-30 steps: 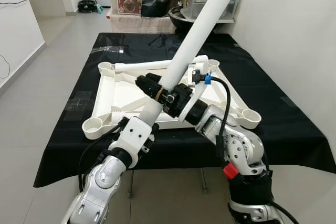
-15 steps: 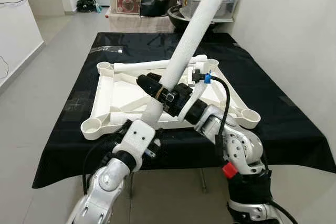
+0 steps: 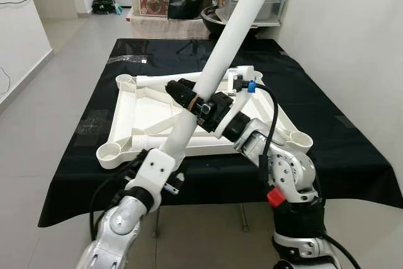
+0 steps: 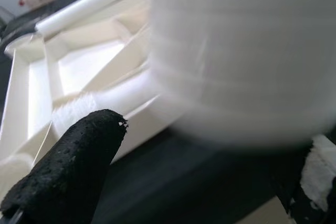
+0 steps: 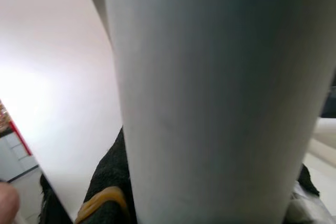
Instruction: Building children table
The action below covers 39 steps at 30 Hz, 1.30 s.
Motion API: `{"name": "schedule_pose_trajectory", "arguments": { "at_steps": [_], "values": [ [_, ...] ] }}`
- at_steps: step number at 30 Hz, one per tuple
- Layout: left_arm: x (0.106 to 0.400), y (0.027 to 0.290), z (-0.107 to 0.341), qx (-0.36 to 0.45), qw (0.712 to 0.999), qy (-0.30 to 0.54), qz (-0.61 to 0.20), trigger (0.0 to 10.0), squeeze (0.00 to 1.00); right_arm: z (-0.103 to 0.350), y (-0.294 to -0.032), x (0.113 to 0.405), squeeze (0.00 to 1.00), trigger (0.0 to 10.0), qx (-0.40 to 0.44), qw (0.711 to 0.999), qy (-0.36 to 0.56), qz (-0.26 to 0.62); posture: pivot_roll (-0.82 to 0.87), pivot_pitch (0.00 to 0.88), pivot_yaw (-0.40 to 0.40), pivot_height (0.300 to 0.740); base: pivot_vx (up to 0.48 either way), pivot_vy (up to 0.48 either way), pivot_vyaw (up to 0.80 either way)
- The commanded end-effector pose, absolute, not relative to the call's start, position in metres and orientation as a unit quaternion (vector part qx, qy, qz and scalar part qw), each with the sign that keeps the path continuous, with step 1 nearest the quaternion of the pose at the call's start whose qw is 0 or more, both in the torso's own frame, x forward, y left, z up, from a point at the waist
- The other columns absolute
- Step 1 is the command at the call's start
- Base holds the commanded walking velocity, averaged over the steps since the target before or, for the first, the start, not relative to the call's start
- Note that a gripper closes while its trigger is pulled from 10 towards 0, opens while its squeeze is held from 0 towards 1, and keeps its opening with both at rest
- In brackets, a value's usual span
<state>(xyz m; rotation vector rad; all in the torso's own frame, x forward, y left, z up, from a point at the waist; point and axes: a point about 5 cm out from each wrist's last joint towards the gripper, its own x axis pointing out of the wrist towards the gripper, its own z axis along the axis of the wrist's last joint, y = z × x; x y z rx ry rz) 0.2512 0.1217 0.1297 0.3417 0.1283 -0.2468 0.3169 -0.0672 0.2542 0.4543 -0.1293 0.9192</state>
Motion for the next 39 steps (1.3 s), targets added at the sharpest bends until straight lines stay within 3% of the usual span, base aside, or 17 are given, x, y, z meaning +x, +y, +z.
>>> {"name": "schedule_pose_trajectory", "arguments": {
  "at_steps": [1, 6, 7, 9, 10, 15, 24, 39],
  "values": [
    [0.249, 0.126, 0.128, 0.17, 0.976, 0.073, -0.115, 10.0, 0.0, 0.258, -0.071, 0.319, 0.0, 0.0, 0.221, 0.874, -0.077, 0.425, 0.05, 0.0, -0.044, 0.74, 0.0, 0.0, 0.0],
    [0.243, 0.124, 0.127, 0.163, 0.978, 0.071, -0.112, 10.0, 0.0, 0.263, -0.085, 0.333, 0.0, 0.0, 0.212, 0.905, -0.104, 0.353, 0.06, 0.0, -0.044, 0.74, 0.0, 0.0, 0.0],
    [0.242, 0.121, 0.131, 0.149, 0.981, 0.059, -0.106, 10.0, 0.0, 0.263, -0.091, 0.338, 0.0, 9.5, 0.203, 0.918, -0.11, 0.323, 0.06, 0.0, -0.046, 0.74, 0.0, 0.0, 0.0],
    [0.242, 0.12, 0.134, 0.138, 0.984, 0.05, -0.101, 10.0, 0.0, 0.262, -0.095, 0.341, 0.0, 9.5, 0.195, 0.926, -0.113, 0.303, 0.06, 0.0, -0.045, 0.74, 0.0, 0.0, 0.0],
    [0.241, 0.117, 0.139, 0.128, 0.986, 0.037, -0.096, 10.0, 0.0, 0.262, -0.101, 0.343, 0.0, 10.0, 0.177, 0.936, -0.121, 0.277, 0.06, 0.0, -0.045, 0.74, 0.0, 0.0, 0.0],
    [0.242, 0.112, 0.15, 0.11, 0.99, 0.01, -0.088, 10.0, 0.0, 0.261, -0.112, 0.345, 0.0, 10.0, 0.126, 0.953, -0.141, 0.238, 0.06, 0.0, -0.048, 0.74, 0.0, 0.0, 0.0],
    [0.246, 0.109, 0.16, 0.084, 0.994, -0.013, -0.068, 10.0, 0.0, 0.252, -0.118, 0.339, 0.0, 10.0, 0.078, 0.962, -0.155, 0.21, 0.06, 0.0, -0.044, 0.74, 0.0, -0.12, 0.42],
    [0.248, 0.113, 0.162, 0.077, 0.996, -0.019, -0.051, 10.0, 0.0, 0.245, -0.112, 0.342, 0.0, 10.0, 0.069, 0.964, -0.16, 0.203, 0.06, 0.0, -0.05, 0.74, 0.313, -0.34, 0.0]
  ]
}}
